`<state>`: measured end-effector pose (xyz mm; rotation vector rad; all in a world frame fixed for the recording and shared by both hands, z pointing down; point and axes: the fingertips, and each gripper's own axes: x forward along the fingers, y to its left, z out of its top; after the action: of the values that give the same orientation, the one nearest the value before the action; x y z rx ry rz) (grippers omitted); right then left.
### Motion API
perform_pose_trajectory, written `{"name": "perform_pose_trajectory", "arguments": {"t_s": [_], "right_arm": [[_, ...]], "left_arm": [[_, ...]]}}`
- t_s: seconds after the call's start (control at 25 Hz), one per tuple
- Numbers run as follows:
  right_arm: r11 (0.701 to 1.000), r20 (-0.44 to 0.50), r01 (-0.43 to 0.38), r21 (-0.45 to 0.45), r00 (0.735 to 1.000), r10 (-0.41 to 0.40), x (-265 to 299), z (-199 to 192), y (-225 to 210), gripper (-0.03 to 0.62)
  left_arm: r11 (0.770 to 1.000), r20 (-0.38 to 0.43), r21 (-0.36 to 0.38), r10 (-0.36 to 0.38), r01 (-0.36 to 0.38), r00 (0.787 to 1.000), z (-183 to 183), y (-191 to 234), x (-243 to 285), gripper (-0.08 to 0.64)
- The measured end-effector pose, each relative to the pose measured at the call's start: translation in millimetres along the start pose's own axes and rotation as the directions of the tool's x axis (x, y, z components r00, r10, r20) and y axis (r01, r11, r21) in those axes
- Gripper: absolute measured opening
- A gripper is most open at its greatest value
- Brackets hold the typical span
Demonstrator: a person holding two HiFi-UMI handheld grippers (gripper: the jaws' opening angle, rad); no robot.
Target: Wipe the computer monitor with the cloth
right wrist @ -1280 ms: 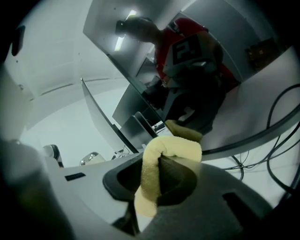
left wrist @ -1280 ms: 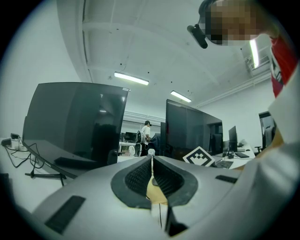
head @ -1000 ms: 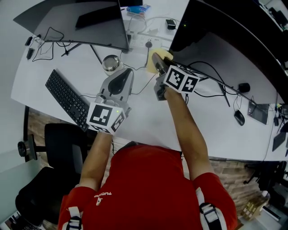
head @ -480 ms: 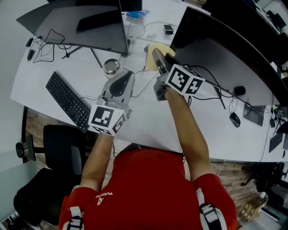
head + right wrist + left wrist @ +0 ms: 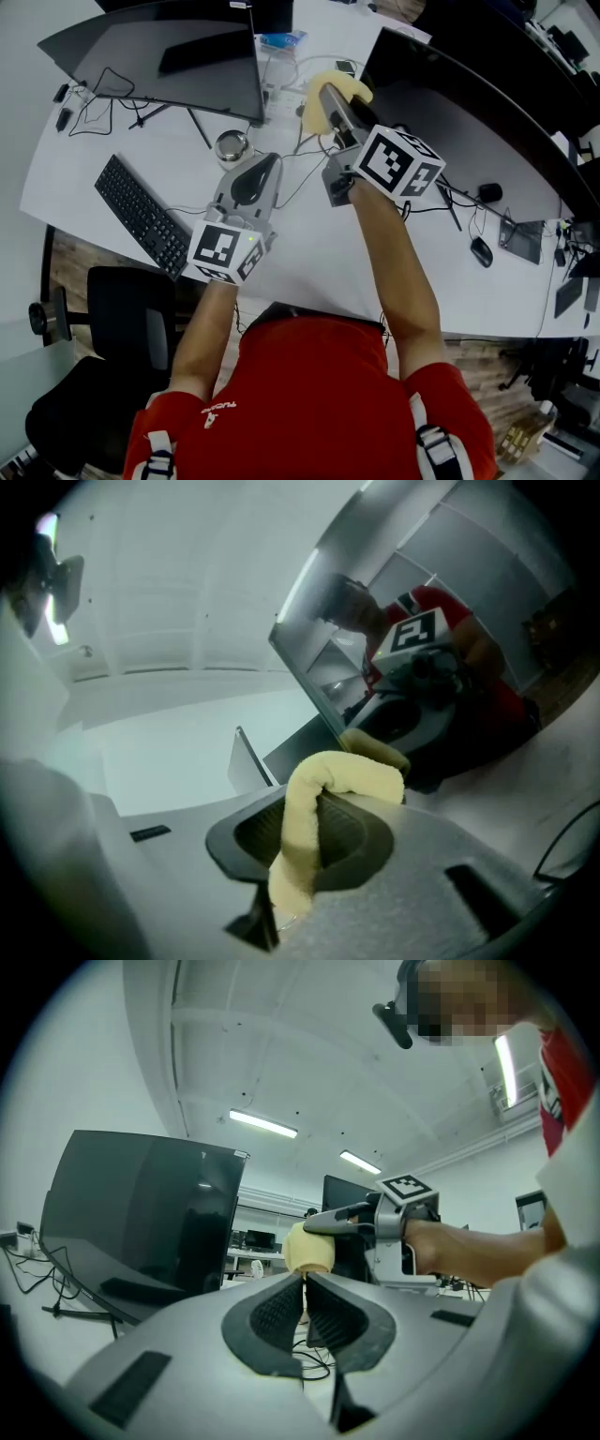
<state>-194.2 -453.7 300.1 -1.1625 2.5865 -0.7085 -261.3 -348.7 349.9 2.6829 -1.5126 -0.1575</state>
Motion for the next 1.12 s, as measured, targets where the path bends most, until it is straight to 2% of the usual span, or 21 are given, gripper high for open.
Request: {"name": "perform_pose_trajectory", "arguments": {"t_s": [0.64,0.92,1.12], "right_arm": [[0.988,0.123,-0.090,-0.129,0.987,0.106,-10,99,66,0.061],[0.981,0.159,-0.107,-0.163,0.978,0.133,-20,116,84,0.061],[0.968,0.183,-0.120,-0.221,0.970,0.162,-39,126,99,0.061]], "left_arm": [[0.999,0.019,0.020,-0.040,0.039,0.999,17,-19,4,0.012],[0.998,0.037,0.038,-0.058,0.057,0.998,30,-23,2,0.012],[0.996,0.041,0.037,-0.077,0.075,0.996,38,-32,0,0.012]]}}
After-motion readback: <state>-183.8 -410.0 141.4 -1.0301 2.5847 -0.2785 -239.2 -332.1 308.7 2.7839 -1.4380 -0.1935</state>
